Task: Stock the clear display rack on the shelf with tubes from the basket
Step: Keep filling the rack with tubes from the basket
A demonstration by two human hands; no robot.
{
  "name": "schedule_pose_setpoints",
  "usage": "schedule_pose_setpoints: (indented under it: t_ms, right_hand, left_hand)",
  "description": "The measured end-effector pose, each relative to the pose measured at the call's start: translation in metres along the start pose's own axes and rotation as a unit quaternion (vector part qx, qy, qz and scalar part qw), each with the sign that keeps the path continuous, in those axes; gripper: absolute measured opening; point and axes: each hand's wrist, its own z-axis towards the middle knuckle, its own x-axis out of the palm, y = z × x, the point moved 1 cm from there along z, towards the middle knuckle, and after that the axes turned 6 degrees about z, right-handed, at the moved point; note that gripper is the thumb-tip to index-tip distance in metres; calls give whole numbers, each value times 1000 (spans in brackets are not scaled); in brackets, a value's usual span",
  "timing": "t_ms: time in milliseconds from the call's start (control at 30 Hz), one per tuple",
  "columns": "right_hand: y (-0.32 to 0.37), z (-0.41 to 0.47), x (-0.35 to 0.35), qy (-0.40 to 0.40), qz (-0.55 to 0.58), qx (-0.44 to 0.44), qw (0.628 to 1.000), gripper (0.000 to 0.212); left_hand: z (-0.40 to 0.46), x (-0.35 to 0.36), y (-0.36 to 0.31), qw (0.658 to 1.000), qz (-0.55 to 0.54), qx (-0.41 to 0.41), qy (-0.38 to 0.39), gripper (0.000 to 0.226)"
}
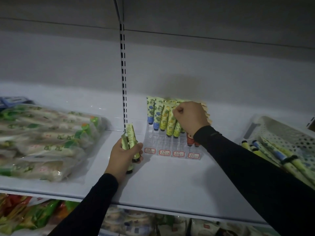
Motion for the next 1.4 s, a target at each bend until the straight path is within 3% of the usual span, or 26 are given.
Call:
schedule_pose_setpoints:
  t_ms: [467, 767, 1400]
  right_hand:
    - [-1, 8, 1, 8, -23, 28, 999, 31]
    - [-1, 15, -2, 21, -19, 21, 999, 46]
    - [-1, 20, -1, 54, -39, 42, 997, 44]
  left_hand:
    - [0, 1, 0, 1000, -9, -3, 0, 8]
    - [0, 1, 0, 1000, -15, -3, 0, 9]
    - [2, 0, 4, 1000, -1, 0, 4, 10]
